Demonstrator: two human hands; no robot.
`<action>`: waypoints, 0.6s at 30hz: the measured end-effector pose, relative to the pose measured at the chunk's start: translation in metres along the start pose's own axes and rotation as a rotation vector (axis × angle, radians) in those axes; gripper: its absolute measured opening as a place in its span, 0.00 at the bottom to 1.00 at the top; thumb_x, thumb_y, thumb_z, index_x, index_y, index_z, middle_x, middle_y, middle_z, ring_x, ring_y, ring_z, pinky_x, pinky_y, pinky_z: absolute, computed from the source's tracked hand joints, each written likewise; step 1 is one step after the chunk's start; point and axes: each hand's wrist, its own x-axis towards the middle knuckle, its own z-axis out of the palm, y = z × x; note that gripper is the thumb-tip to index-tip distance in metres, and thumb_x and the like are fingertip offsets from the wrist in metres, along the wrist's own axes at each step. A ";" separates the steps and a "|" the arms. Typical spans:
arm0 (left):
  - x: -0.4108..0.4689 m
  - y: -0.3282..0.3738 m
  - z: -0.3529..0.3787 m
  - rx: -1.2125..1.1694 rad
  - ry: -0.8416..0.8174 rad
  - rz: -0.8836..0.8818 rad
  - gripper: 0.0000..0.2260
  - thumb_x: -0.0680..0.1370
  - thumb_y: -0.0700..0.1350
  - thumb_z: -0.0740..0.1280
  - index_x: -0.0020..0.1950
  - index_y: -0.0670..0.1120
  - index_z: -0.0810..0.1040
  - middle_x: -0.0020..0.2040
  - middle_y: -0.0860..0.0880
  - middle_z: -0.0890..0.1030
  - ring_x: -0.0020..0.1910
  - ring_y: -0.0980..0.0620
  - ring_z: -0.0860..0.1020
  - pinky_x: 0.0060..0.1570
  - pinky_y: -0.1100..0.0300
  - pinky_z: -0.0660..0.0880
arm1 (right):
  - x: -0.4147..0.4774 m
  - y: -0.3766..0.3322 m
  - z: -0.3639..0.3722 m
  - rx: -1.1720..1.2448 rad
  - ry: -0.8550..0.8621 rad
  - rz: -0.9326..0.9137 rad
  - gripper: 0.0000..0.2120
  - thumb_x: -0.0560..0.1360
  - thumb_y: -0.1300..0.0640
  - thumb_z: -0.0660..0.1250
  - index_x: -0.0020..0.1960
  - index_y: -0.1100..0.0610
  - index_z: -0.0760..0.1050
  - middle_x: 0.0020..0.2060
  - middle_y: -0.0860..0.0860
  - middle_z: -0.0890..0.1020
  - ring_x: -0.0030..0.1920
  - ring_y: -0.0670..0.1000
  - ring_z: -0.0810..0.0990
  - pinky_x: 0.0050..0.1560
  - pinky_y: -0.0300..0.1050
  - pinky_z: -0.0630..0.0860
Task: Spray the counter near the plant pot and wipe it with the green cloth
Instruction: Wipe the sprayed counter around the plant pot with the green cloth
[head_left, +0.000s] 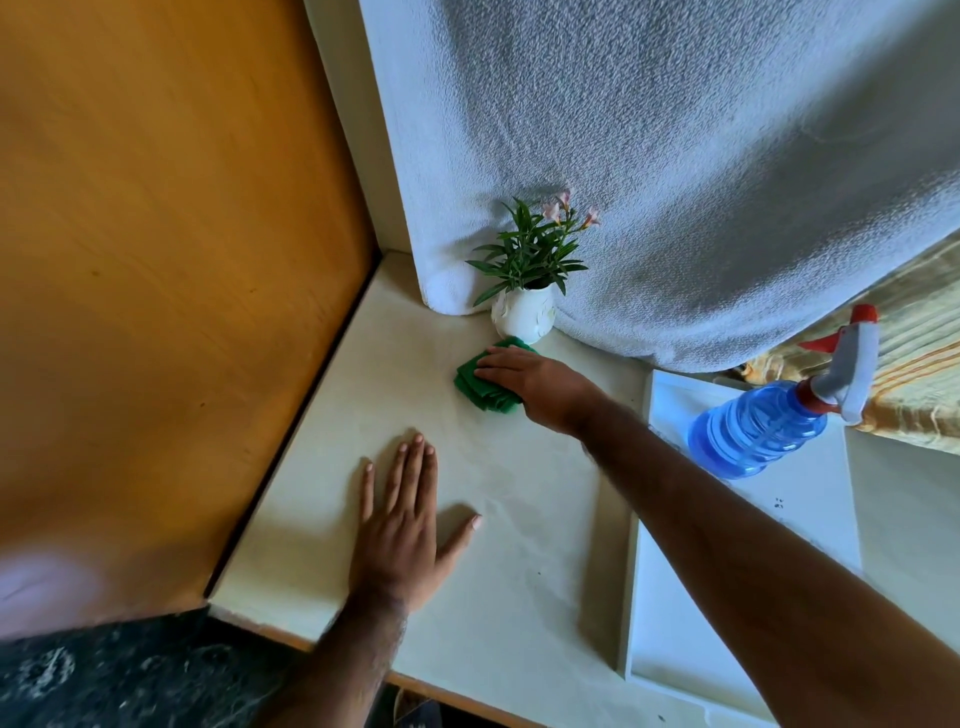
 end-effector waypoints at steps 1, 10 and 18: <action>0.000 0.000 0.000 0.000 -0.005 -0.001 0.46 0.78 0.74 0.50 0.84 0.42 0.50 0.85 0.43 0.53 0.84 0.44 0.53 0.80 0.34 0.54 | 0.001 0.000 0.001 0.042 0.006 0.042 0.33 0.68 0.80 0.61 0.70 0.62 0.73 0.71 0.59 0.74 0.73 0.59 0.69 0.74 0.50 0.64; 0.000 -0.001 -0.001 0.003 -0.010 -0.010 0.46 0.78 0.74 0.50 0.84 0.42 0.50 0.85 0.43 0.53 0.84 0.44 0.53 0.80 0.34 0.56 | 0.013 -0.013 -0.011 0.058 -0.044 -0.006 0.30 0.67 0.79 0.63 0.66 0.62 0.77 0.66 0.58 0.79 0.70 0.59 0.72 0.72 0.52 0.67; 0.001 -0.001 0.000 0.000 -0.008 -0.002 0.46 0.78 0.74 0.50 0.84 0.43 0.50 0.86 0.44 0.52 0.85 0.45 0.52 0.80 0.35 0.54 | 0.009 -0.010 -0.001 0.150 0.024 0.107 0.31 0.66 0.81 0.61 0.66 0.62 0.77 0.67 0.58 0.78 0.72 0.59 0.70 0.75 0.49 0.60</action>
